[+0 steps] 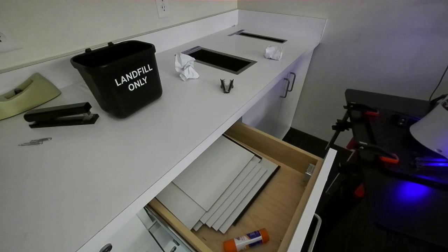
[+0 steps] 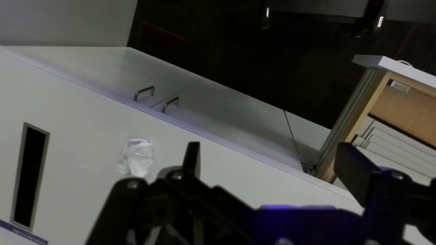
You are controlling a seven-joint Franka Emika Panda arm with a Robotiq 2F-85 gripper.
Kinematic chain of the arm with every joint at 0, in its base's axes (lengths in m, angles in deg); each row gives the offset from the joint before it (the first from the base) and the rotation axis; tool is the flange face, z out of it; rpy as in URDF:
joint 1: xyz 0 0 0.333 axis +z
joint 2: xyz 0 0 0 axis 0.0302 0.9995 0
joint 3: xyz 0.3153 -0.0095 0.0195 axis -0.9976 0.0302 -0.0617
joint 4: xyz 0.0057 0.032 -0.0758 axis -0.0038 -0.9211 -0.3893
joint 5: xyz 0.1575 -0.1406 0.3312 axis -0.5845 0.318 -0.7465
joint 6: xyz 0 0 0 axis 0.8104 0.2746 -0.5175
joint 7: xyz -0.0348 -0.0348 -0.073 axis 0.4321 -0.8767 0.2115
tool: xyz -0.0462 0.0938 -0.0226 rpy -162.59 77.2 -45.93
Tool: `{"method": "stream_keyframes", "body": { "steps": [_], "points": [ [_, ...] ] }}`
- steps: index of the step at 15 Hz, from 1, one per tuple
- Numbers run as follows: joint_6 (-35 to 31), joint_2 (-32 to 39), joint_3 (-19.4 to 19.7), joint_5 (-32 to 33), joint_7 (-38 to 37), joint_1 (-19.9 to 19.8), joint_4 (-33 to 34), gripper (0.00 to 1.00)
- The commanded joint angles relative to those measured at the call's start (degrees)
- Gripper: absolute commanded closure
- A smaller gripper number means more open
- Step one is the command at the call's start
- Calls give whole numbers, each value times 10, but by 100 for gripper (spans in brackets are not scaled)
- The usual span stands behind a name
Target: Move he staple remover to the left
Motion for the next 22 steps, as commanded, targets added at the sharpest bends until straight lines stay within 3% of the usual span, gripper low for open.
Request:
{"method": "stream_keyframes", "body": {
  "steps": [1,8,9,15,22],
  "points": [
    [-49,26,-19,-39,-21,29,-16,0],
    [-280,132,-73,-71,-174,23,-65,0],
    [-235,101,-61,-67,-131,28,-60,0],
    [-246,110,-64,-67,-138,27,-62,0],
    [-380,255,-131,-42,-423,-28,-10,0]
  ]
}}
